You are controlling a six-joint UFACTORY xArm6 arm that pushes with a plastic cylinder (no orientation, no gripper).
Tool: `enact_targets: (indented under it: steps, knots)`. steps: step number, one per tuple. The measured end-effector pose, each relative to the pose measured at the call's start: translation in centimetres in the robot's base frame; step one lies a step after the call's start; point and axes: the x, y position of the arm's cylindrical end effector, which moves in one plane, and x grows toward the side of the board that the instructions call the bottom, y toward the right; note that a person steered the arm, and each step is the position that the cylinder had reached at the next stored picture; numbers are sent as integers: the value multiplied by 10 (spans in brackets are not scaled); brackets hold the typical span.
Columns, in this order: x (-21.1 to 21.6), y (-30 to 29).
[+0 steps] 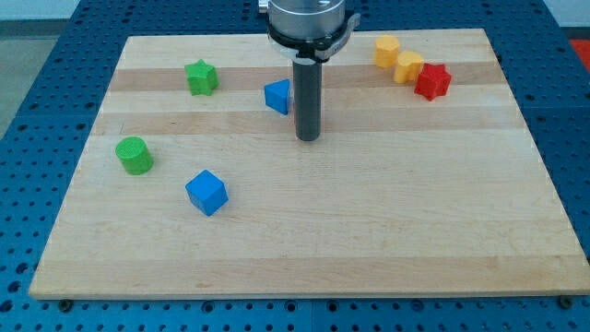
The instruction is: Bring the red circle at the right side of the triangle
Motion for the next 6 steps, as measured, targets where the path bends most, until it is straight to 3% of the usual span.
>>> enact_targets:
  steps: [3,4,5,6]
  knots:
    - [-4,-23]
    - [-37,-15]
    - [-43,5]
    - [-47,65]
